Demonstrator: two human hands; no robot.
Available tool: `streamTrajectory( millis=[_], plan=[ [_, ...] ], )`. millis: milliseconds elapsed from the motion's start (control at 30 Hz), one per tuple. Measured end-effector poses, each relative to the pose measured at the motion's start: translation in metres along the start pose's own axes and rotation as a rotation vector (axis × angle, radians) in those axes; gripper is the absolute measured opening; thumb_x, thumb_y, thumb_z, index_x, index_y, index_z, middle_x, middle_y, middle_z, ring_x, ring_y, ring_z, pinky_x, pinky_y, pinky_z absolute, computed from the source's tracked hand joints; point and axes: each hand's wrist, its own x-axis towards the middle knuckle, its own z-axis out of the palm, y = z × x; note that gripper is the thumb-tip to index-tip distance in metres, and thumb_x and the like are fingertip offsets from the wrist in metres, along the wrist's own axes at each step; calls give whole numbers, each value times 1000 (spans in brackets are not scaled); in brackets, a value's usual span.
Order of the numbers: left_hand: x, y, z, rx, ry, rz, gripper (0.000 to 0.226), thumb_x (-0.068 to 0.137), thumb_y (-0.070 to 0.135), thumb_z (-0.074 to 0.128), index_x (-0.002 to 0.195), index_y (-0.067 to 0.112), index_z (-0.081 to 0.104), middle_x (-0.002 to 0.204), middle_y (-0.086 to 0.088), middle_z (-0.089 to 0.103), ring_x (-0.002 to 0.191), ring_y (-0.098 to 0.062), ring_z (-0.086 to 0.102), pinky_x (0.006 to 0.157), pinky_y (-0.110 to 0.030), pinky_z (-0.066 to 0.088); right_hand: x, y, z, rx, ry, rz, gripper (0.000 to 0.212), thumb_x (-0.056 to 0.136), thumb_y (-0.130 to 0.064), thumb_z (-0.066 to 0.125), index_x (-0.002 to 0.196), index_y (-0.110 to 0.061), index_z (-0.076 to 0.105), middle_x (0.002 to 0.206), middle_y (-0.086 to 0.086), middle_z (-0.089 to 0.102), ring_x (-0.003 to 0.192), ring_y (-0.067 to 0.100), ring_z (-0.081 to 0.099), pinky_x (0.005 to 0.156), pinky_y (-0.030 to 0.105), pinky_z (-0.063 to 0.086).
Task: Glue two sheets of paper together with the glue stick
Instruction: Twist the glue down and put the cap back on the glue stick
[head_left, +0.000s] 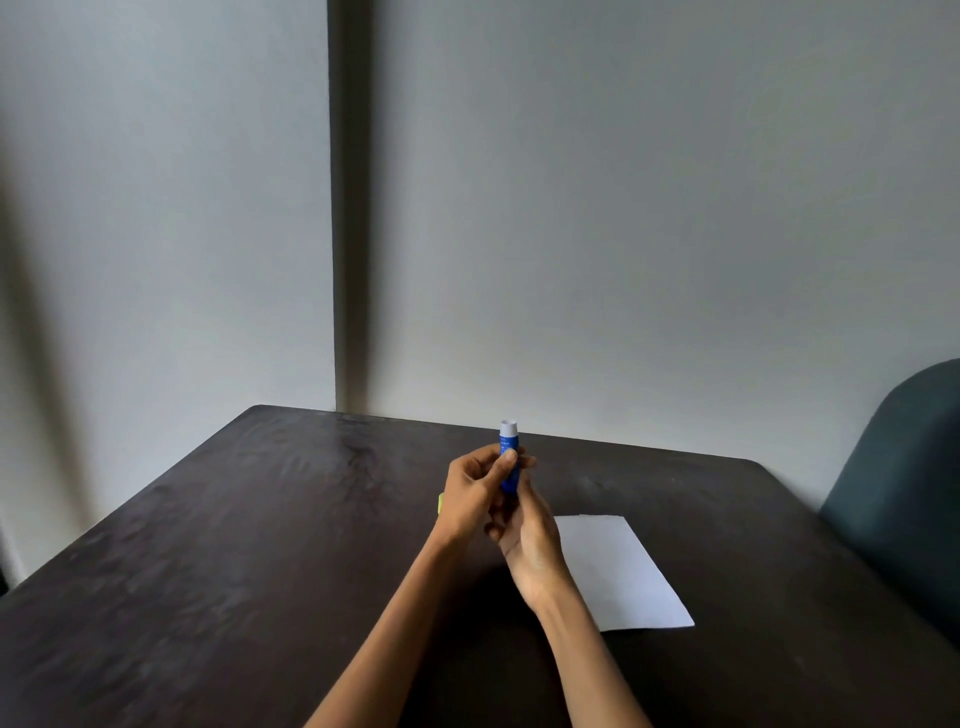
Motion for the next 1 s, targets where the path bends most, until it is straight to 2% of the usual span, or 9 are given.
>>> streamTrajectory(
  millis=[133,233,300,467,567,700,800,900,1000],
  plan=[
    [-3,4,-10,3,14,74,19,93,13,56,88,18,73,87,2,76,82,-7,71,72,-17,54,-4,0,3,-90,76,-109,24,84,-39,60,101,-23,65,94,-2,67,79,10,60,69,25,47],
    [-5,6,-28,24,152,116,9,89,11,61,92,13,69,89,-1,74,86,-9,69,75,-17,52,-3,2,2,-245,262,-122,11,90,-32,58,100,-26,58,94,-1,61,78,11,57,68,24,50],
    [-7,5,-44,45,297,110,6,87,12,65,92,13,68,86,-6,71,81,-14,65,73,-22,51,0,2,4,-468,295,-111,25,91,-35,57,112,-21,56,93,2,55,76,12,55,65,24,50],
    [-17,-8,-69,172,405,86,11,86,13,67,97,12,68,82,-2,69,75,-10,62,76,-33,51,19,2,24,-1389,31,-79,62,87,-55,52,139,-23,39,112,6,59,106,23,58,86,36,46],
    [-19,-13,-66,229,372,102,14,84,8,67,97,12,68,85,-1,71,79,-11,66,80,-34,53,31,6,37,-1612,-81,-50,41,91,-52,45,125,-31,51,125,5,62,114,27,58,86,37,46],
    [-22,-23,-66,271,335,99,20,83,6,67,103,9,67,90,-5,72,82,-12,66,80,-36,53,34,11,36,-1431,59,-31,19,89,-38,52,98,-25,63,108,7,69,102,29,63,73,30,42],
    [-21,-28,-67,275,326,96,23,84,6,67,107,5,66,94,-9,71,82,-11,62,79,-35,51,29,16,28,-980,260,-108,7,86,-27,58,85,-20,61,84,0,71,82,23,66,64,27,46],
    [-19,-31,-66,279,285,59,23,84,10,67,108,10,67,91,-1,70,79,-6,61,76,-28,50,22,15,24,-427,392,-118,14,84,-31,65,86,-19,57,74,-3,69,63,9,61,49,19,45],
    [-18,-33,-67,289,244,34,25,85,15,68,110,15,66,92,2,69,81,-7,62,78,-25,52,23,10,24,-143,370,-108,11,87,-31,62,96,-25,58,76,-4,68,66,9,58,52,20,45]
  ],
)
